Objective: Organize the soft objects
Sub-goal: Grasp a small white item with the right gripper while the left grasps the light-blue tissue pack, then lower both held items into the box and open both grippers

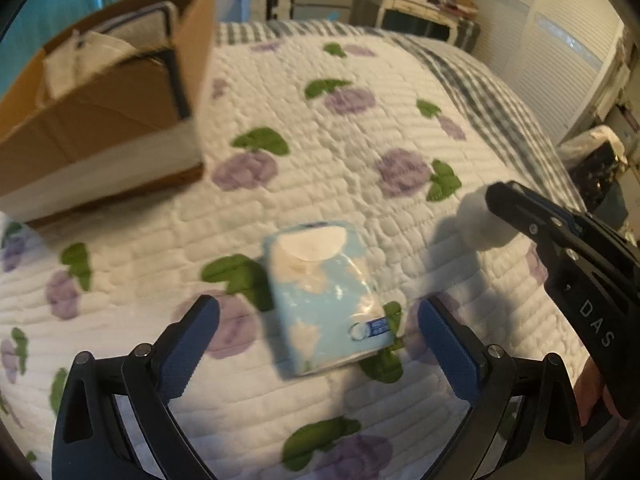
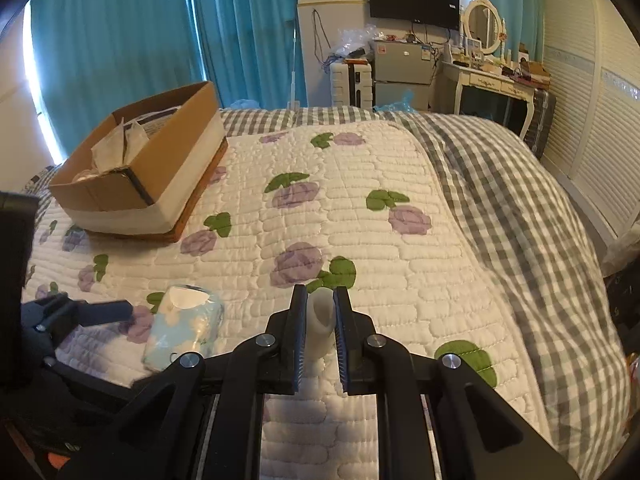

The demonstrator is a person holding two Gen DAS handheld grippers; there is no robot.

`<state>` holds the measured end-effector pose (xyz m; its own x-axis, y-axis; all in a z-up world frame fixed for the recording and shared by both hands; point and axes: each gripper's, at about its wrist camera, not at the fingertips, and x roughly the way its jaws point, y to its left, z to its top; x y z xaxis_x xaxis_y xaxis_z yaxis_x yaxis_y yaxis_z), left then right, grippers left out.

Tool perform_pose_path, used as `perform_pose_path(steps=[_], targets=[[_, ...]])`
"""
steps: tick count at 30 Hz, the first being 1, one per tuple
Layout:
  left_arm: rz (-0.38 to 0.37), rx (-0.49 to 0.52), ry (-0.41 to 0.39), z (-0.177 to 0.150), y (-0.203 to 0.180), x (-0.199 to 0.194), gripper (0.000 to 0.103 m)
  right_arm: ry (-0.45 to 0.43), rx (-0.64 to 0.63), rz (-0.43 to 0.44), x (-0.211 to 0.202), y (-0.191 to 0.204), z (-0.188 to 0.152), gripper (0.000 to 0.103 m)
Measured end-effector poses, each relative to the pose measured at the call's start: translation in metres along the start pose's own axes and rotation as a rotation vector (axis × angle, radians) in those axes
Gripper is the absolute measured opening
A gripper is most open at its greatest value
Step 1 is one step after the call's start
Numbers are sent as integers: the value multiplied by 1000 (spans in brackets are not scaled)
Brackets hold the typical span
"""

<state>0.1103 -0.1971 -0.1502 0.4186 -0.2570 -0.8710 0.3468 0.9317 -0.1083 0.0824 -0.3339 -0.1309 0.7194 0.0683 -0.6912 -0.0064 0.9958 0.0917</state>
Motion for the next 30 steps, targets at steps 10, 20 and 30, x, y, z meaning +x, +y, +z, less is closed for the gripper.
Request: perform_pose_path(steps=[10, 20, 30], targets=[[-2, 12, 11, -10, -5, -3, 52, 12, 11, -8, -8, 4, -2, 13], [-4, -33, -119, -11, 16, -82, 52, -67, -44, 8, -71, 31, 17, 12], [16, -48, -288, -7, 35, -177, 52, -191, -118, 39, -146, 78, 46, 12]])
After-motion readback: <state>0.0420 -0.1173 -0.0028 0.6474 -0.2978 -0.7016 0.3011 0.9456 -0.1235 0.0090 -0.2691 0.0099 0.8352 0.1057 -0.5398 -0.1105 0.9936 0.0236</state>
